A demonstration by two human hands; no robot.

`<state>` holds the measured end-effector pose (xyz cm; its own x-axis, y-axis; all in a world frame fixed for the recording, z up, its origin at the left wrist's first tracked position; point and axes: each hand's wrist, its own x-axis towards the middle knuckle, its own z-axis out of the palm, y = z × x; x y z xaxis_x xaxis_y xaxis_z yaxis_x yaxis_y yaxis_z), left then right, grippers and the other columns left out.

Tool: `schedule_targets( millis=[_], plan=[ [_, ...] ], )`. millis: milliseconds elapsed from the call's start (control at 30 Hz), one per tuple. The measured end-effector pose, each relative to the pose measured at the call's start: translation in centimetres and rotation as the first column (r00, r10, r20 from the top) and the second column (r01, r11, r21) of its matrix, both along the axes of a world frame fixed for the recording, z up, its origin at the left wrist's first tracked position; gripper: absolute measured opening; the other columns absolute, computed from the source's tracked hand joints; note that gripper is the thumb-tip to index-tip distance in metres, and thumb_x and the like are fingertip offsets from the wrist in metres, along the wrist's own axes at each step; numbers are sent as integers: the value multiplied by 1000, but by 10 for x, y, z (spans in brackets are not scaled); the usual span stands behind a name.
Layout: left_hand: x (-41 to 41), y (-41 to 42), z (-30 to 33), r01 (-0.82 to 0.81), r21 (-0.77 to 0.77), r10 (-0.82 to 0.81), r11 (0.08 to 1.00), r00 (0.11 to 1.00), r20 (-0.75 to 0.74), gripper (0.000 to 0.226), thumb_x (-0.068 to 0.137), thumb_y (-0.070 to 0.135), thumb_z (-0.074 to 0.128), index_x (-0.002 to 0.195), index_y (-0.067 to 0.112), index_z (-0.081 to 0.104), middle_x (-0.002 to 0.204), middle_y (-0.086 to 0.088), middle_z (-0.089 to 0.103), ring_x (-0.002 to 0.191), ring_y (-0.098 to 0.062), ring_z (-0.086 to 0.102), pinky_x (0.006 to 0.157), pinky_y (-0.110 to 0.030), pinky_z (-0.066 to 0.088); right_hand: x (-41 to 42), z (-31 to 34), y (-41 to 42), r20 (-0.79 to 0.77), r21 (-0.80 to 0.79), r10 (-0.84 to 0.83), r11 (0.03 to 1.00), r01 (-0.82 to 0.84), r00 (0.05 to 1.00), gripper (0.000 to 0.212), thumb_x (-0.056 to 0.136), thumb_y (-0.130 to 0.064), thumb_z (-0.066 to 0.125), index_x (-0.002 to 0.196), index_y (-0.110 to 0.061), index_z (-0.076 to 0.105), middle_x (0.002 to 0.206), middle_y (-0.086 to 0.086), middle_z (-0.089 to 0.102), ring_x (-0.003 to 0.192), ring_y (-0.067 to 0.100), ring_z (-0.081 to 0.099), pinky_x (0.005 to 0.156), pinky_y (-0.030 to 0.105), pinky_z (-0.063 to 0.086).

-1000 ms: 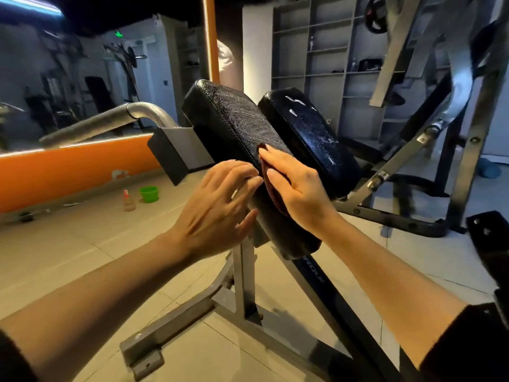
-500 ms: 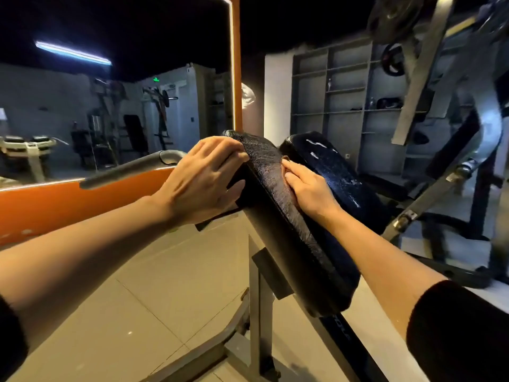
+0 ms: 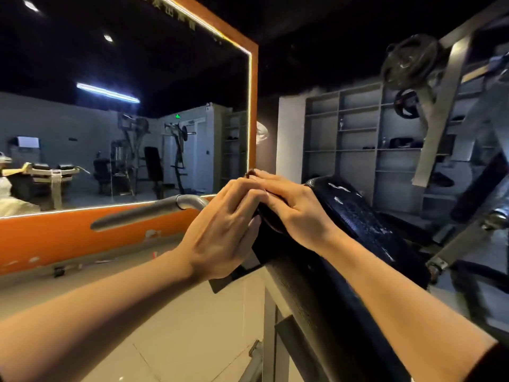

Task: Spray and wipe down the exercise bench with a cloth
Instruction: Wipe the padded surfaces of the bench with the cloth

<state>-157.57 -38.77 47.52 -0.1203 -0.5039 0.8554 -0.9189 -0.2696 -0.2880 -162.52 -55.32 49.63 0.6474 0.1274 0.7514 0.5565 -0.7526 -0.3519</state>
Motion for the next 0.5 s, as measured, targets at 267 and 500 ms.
schedule_targets(
  millis=[267, 500],
  plan=[
    [0, 3, -3, 3, -20, -2, 1000, 999, 41, 37, 103, 33, 26, 113, 12, 55, 116, -9, 55, 101, -20, 53, 90, -27, 42, 12, 11, -14, -28, 54, -119, 991, 121, 992, 36, 99, -11, 50, 134, -18, 56, 143, -3, 52, 135, 10, 42, 115, 24, 29],
    [0, 3, -2, -2, 12, 1, 1000, 992, 128, 33, 104, 33, 28, 113, 16, 54, 114, -6, 55, 104, -19, 52, 98, -18, 29, 20, 16, -32, -64, 18, -204, 978, 206, 977, 36, 101, -15, 46, 136, -20, 56, 142, -3, 53, 134, 13, 45, 111, 22, 29]
  ],
)
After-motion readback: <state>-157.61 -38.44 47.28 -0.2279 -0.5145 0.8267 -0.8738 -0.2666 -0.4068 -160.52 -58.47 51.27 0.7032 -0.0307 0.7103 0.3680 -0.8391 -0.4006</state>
